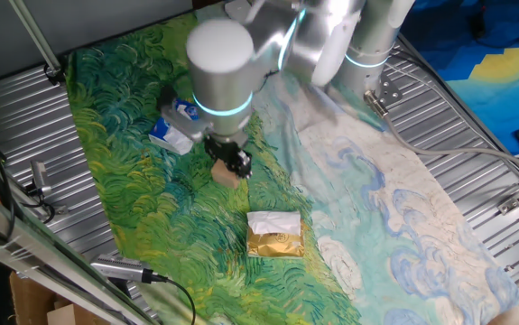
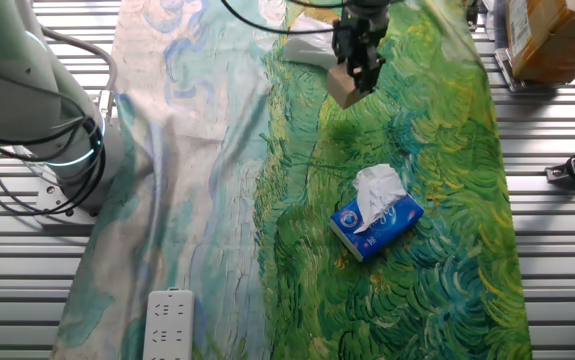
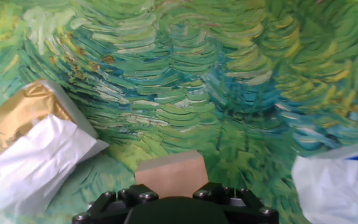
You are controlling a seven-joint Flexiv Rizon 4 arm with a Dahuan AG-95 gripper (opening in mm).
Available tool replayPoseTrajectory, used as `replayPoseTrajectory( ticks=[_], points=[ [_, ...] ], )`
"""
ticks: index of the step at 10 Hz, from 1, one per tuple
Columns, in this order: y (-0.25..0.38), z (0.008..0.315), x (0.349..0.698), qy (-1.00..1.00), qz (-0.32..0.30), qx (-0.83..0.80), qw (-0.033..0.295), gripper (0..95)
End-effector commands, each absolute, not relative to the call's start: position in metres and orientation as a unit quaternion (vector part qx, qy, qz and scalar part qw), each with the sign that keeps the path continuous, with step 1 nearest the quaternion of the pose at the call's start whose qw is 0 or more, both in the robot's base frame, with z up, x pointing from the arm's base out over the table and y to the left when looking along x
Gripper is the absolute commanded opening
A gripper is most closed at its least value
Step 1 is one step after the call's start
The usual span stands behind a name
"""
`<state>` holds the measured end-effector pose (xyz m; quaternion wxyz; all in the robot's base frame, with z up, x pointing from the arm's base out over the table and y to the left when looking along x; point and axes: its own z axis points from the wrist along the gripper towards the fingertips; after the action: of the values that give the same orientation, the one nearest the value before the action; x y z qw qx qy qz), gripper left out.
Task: Pick up one small block
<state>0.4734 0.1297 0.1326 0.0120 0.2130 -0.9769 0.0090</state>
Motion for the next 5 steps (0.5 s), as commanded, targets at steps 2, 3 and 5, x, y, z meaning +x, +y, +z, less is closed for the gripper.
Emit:
replayPoseTrajectory(
  ticks=[2,3,5],
  points=[
    [0.121,0.169,0.469,-0.977,0.010,0.213,0.016,0.0],
    [0.120,0.183,0.469,-0.978,0.010,0.208,0.017,0.0],
    [0.122,0.208,0.470,-0.978,0.014,0.205,0.028,0.0]
  ],
)
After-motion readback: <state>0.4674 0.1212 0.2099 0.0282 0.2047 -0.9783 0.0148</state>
